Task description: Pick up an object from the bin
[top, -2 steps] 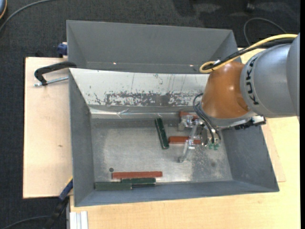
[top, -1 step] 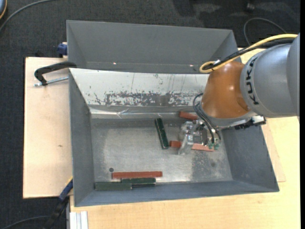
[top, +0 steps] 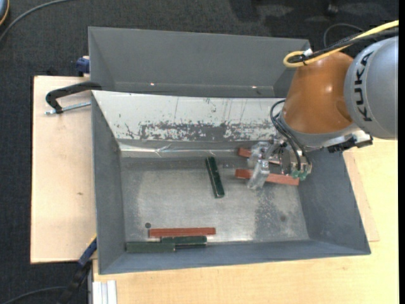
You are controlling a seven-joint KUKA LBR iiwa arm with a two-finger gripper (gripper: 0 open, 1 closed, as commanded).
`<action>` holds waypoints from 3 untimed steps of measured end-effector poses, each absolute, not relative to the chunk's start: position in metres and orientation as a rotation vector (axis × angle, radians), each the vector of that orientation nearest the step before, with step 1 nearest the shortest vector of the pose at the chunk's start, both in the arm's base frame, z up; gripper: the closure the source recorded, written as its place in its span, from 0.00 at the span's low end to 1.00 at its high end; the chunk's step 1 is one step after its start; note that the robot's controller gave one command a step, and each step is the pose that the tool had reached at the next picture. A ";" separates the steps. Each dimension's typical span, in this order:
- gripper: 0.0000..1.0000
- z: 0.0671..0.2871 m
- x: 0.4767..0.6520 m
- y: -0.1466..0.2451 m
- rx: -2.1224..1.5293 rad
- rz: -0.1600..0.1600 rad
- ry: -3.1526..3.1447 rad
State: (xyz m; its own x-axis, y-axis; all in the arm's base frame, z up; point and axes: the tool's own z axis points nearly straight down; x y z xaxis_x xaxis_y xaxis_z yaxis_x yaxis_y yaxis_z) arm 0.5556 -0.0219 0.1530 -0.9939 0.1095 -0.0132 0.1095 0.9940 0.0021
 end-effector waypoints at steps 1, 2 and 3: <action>1.00 0.170 0.558 -0.022 0.172 0.002 3.129; 1.00 0.185 0.559 -0.021 0.172 0.002 3.129; 1.00 0.188 0.560 -0.021 0.172 0.002 3.131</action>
Offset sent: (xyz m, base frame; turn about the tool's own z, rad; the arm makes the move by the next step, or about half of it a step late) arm 0.0001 0.0000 0.0143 0.0000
